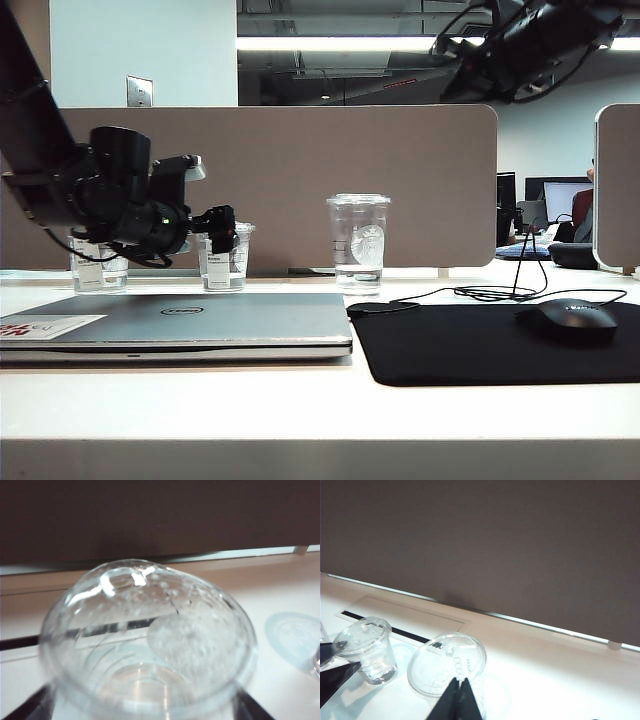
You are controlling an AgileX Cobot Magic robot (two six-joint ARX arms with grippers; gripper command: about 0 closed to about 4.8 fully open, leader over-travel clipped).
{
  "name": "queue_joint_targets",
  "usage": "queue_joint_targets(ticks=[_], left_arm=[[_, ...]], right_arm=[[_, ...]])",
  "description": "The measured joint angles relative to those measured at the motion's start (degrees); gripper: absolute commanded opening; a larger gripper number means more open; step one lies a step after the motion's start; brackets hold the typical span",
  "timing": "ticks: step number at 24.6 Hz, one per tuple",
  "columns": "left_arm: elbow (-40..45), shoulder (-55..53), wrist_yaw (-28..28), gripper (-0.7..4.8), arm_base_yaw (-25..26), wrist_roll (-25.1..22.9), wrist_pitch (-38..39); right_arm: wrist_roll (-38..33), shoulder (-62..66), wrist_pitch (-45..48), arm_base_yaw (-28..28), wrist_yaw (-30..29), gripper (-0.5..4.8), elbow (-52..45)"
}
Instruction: Pick up the coffee cup on the middle and place it on the right side of the laptop.
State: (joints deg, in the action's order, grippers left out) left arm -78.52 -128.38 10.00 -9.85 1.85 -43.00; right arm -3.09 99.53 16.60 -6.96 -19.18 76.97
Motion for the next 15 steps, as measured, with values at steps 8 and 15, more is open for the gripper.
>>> queue_joint_targets(ticks=[8, 15], left_arm=[[-10.80, -4.31, 1.05, 4.79, 0.02, -0.02, 11.06], [-13.81, -6.60, 1.42, 4.79, 0.02, -0.02, 13.09]], right_arm=[[-0.07, 0.87, -0.33, 0.02, 0.04, -0.05, -0.02], [-0.04, 0.90, -1.16, 0.04, 0.02, -0.06, -0.02]])
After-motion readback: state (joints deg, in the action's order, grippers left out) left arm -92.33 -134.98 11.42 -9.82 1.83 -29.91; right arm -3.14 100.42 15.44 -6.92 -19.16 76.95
